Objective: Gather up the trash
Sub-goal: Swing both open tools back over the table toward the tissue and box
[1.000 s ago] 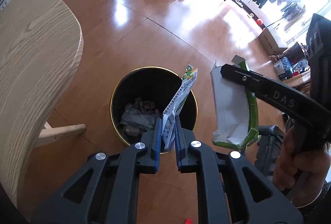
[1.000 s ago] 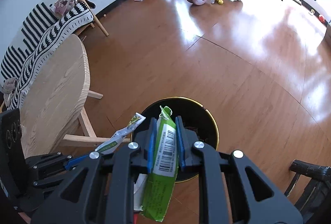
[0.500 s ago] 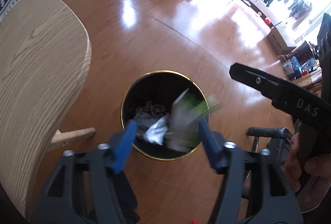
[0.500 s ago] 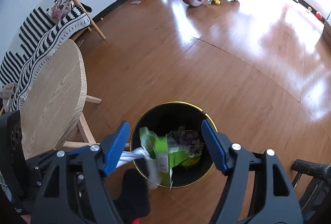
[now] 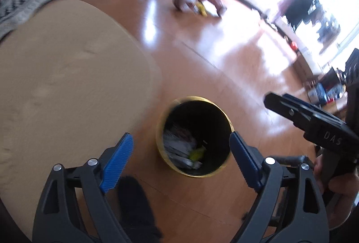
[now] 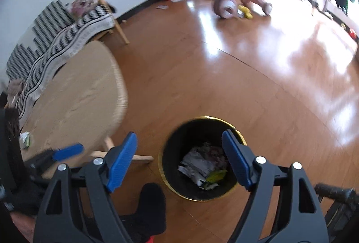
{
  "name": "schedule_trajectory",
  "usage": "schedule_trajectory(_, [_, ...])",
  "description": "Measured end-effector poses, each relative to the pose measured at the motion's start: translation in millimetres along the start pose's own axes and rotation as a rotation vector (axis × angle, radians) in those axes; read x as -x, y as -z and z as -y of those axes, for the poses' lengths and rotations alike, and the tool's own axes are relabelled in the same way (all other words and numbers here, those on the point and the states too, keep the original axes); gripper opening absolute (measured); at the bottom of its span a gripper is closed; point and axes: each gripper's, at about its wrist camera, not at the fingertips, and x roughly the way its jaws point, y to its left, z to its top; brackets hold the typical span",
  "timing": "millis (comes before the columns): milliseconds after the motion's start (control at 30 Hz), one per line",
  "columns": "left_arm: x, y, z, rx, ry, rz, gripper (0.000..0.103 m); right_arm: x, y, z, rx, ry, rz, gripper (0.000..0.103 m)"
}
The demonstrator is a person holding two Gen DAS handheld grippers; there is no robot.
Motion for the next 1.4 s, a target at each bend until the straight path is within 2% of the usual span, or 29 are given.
schedule_trajectory(100, [57.9,2.9,-67.8,0.043,-0.067,0.093,0.089,5.0,-11.1,-66.4,0.08,-0.063,0.026,0.08])
schedule_trajectory(167, [97.7,15.5,-122.9,0.082,-0.163,0.149,0.089,3.9,-14.2,-110.2,0.13,-0.107,0.031,0.08])
schedule_trajectory(233, [130.4,32.7,-172.6,0.119,-0.25,0.187,0.089,-0.5,-14.1,-172.2,0.203,-0.169,0.028,0.081])
schedule_trajectory(333, [184.7,77.0,-262.7,0.225,-0.357,0.224,0.089,-12.0,-5.8,-270.8,0.323,-0.267,0.005,0.081])
schedule_trajectory(467, [237.0,133.3,-348.5,0.329,-0.469,0.238,0.089,-32.2,21.8,-397.4,0.491,-0.378,-0.044,0.082])
schedule_trajectory(533, [260.1,160.9,-386.2,0.397,-0.514,0.259,0.09,-46.6,42.4,-460.8,0.557,-0.443,-0.092,0.082])
schedule_trajectory(667, [283.1,192.3,-432.9,0.505,-0.514,0.287,0.09,-72.9,82.7,-555.2,0.636,-0.514,-0.133,0.082])
schedule_trajectory(767, [285.2,205.1,-443.0,0.485,-0.551,0.266,0.09,-90.4,112.5,-593.7,0.687,-0.549,-0.128,0.082])
schedule_trajectory(833, [287.3,215.4,-449.7,0.5,-0.565,0.258,0.09,-104.8,129.7,-611.4,0.729,-0.498,-0.147,0.082])
schedule_trajectory(933, [285.0,223.7,-467.7,0.528,-0.565,0.251,0.091,-121.3,136.8,-628.2,0.746,-0.481,-0.169,0.082])
schedule_trajectory(1100, [270.7,219.8,-493.4,0.578,-0.541,0.235,0.094,-127.1,135.5,-647.5,0.766,-0.5,-0.159,0.082])
schedule_trajectory(1167, [265.9,216.4,-500.4,0.594,-0.524,0.235,0.094,-127.0,134.8,-643.5,0.788,-0.493,-0.138,0.082])
schedule_trajectory(1333, [251.5,205.0,-512.2,0.624,-0.52,0.221,0.094,-144.0,110.2,-671.9,0.813,-0.516,-0.106,0.082])
schedule_trajectory(1400, [246.8,201.3,-517.5,0.664,-0.497,0.224,0.094,-156.8,102.3,-688.8,0.835,-0.533,-0.105,0.082])
